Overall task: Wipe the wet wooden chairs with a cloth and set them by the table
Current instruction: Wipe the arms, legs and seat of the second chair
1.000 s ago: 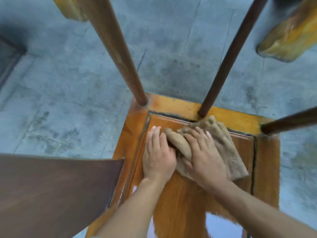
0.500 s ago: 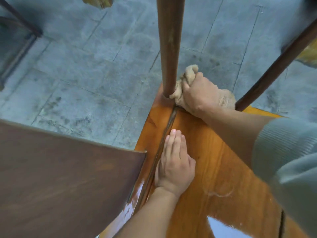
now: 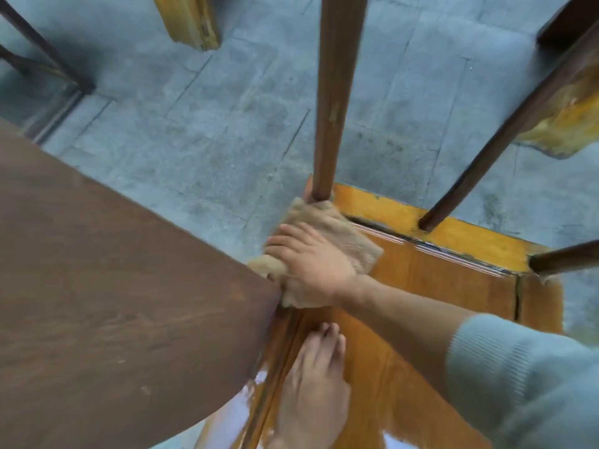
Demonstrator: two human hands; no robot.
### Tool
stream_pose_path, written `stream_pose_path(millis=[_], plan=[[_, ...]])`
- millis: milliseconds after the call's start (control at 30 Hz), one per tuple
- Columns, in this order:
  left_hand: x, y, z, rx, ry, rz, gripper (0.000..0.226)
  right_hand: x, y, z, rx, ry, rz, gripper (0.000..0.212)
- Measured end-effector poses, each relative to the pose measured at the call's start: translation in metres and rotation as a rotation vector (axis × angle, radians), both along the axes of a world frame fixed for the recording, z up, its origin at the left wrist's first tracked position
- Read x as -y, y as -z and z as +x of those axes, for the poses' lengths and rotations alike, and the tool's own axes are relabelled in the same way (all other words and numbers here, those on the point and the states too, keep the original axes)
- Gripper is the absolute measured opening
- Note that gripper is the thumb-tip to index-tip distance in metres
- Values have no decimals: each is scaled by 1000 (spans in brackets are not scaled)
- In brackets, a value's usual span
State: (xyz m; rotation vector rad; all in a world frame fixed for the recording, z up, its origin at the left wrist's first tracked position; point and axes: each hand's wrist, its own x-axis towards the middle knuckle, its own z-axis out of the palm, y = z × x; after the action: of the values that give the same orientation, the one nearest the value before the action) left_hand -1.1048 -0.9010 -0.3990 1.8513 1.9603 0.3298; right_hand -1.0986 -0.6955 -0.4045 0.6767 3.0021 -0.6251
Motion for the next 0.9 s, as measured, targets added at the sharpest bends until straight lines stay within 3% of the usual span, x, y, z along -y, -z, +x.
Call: stream_pose_path(millis=[67,133,200,300,433,567,733,800,900], plan=[[-2,8,-5,-99,-4,36,53,-5,3,-25,31,-33,79,70],[-1,15,-3,-196,94,-19,50,-5,3,-29,-19,50,60,57],[3,10,1,-167,36,-86,62,6,6,-15,-138,137,33,49],[9,-9,21,-137,-69,-148,72,39,1,56,-152,296,3,72],[38,-27,49,-161,-108,-254,66,100,-6,185,56,423,-48,72],[77,-43,60,-129,-91,-458,63,199,-19,261,117,313,-227,73],[116,-71,54,-19,-188,-598,35,247,-30,256,172,-72,-433,55],[122,-77,46,15,-357,-579,33,224,-27,238,126,32,-363,52],[120,-70,28,6,-596,-519,31,167,-21,191,21,436,-177,55]])
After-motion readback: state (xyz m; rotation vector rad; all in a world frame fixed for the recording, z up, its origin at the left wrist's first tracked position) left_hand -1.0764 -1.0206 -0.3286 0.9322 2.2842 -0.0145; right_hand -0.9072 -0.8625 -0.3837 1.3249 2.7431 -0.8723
